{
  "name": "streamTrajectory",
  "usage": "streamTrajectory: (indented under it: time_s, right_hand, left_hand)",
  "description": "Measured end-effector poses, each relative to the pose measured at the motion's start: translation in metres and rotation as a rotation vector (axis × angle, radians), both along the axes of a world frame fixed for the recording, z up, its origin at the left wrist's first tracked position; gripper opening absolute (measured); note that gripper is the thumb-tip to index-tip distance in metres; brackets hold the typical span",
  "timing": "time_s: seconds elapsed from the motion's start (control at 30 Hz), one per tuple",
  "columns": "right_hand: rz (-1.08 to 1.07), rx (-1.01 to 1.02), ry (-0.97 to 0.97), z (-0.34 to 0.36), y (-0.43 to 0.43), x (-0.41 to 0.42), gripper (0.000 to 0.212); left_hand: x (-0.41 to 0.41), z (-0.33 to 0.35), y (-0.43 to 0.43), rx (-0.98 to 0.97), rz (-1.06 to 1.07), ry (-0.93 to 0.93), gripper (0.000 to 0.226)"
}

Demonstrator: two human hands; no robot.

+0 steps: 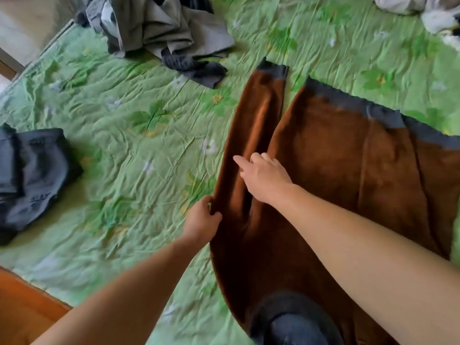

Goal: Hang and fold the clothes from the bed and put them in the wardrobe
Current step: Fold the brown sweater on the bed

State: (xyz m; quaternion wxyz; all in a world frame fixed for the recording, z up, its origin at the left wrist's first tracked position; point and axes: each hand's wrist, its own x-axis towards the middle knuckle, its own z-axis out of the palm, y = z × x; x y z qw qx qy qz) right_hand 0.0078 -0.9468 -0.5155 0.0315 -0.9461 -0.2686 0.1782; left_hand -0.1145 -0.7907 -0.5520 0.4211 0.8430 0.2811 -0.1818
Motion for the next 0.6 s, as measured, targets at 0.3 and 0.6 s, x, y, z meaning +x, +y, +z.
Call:
streamTrajectory:
  time_s: [0.3, 0.6]
  right_hand:
    - [-0.21, -0.199, 0.048, -0.006, 0.08, 0.026, 0.05]
    - [-0.441, 0.364, 0.083, 0.039, 0.035, 0.017, 0.046]
  left_hand:
    - [-0.012, -0.004, 0.033, 0.042, -0.21, -0.05, 0.03]
    - [-0.026, 0.036, -0.026, 0.178, -0.448, -0.296, 0.045]
